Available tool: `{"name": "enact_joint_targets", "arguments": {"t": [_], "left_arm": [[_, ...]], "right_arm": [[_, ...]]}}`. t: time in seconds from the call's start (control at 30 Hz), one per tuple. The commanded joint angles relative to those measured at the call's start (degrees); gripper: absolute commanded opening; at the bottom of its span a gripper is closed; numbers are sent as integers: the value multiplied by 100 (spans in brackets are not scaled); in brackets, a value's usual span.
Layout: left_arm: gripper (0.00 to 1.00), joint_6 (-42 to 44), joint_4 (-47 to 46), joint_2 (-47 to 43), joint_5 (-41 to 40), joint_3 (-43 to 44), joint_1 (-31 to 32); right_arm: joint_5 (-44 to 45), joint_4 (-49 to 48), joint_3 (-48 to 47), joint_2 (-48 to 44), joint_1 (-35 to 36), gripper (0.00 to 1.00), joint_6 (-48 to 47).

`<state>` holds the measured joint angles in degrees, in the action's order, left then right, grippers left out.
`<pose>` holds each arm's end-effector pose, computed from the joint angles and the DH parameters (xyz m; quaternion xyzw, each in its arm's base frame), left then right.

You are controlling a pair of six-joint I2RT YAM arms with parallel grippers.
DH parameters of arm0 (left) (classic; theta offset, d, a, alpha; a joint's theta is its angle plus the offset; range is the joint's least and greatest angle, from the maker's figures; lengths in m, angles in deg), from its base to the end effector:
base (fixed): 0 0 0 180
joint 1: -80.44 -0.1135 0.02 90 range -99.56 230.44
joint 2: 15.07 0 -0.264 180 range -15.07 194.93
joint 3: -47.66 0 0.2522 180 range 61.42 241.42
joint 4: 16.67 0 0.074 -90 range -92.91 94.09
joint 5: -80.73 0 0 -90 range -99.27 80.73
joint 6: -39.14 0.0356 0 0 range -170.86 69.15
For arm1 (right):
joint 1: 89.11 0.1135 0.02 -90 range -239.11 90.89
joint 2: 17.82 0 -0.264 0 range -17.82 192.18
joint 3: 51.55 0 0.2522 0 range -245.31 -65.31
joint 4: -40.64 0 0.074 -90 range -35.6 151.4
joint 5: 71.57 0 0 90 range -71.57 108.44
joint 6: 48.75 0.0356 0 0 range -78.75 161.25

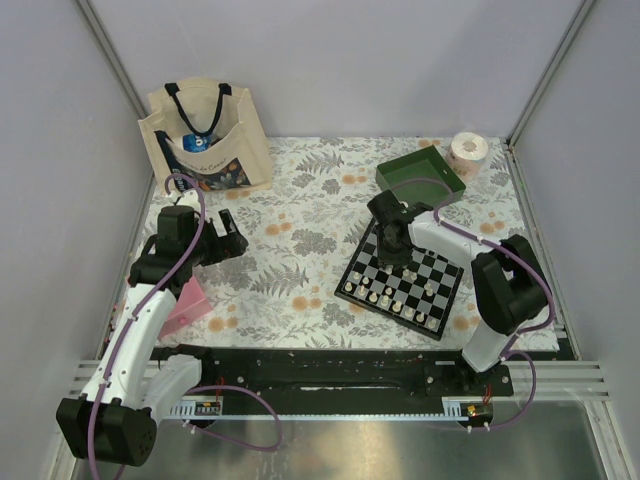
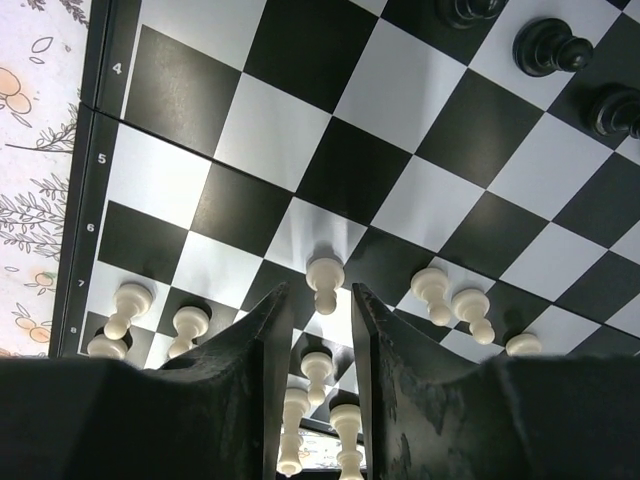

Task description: Set up the chess pieces on the board

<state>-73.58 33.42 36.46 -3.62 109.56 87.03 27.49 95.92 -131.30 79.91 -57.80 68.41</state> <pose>0.1864 -0.0251 0.2957 -0.1061 0.8982 -0.1505 0.3992 0.2821 0.1651 0.1927 -0.0242 0.9860 0.0027 0.1648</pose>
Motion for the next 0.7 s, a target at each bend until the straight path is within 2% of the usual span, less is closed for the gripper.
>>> {"name": "enact_joint_targets", "arguments": {"t": [0.0,0.07,0.23,0.4,0.67], "left_arm": [[99,31,-223,33,50,-15,-26],[99,31,-224,33,68,-6,-26],[99,40,-223,59,85,-6,-44],[99,40,-206,59,68,-6,-26],[99,40,-232,77,103,-6,-26]], "right_arm": [[-88,-188,69,79,-90,37,-88],[-97,-223,96,88,-90,32,-105],[-62,-197,148,44,-99,27,-70],[-203,-223,192,-61,-99,12,-140],[-563,-205,412,-588,-46,10,-114]]}}
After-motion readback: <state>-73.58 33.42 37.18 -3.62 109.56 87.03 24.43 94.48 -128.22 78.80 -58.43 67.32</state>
